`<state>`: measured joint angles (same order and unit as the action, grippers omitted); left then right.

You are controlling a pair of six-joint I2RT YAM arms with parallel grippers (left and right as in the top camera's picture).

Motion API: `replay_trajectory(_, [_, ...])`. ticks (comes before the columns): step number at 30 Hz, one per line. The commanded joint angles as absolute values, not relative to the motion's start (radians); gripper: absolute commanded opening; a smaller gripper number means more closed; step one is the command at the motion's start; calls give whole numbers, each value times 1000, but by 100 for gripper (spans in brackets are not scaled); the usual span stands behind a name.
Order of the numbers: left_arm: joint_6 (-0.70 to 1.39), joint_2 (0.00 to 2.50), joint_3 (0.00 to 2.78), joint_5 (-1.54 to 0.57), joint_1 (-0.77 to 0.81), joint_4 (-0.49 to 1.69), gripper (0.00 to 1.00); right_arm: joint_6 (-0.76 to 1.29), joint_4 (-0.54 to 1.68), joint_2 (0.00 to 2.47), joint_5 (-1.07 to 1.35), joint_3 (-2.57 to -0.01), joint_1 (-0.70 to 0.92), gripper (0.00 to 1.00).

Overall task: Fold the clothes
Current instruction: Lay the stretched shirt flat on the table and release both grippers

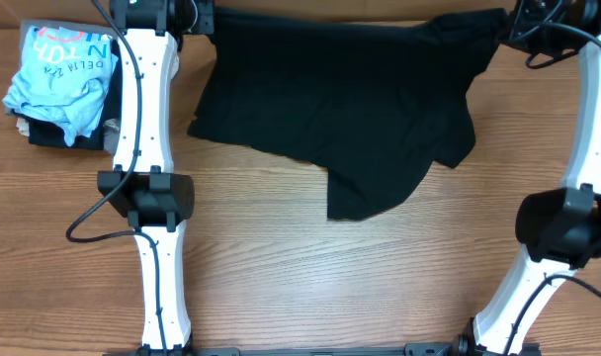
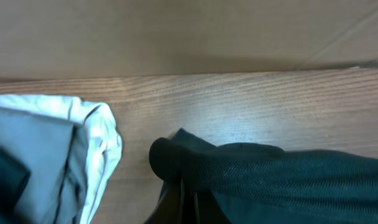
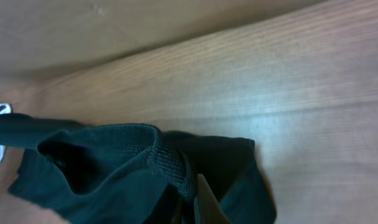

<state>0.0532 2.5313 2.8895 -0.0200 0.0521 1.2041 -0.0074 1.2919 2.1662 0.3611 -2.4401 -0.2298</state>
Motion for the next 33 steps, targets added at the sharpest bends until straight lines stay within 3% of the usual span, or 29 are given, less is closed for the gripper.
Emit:
replay_trajectory(1, [67,2337,2962,7,39,1262,4,-5,1396,1956,349,-2583,-258,4])
replay_trajectory(14, [13,1848,2966,11,39,1540,4,-31,1689,1504,258,-2715,-323,4])
replay_trajectory(20, [-4,1705,2966,54,39,1616,4,-22,1694,1330,200,-2710,-323,4])
replay_trajectory(33, [8,1808,2906,51,39,1683,4,-33,1694,1336,149,-2565,-323,4])
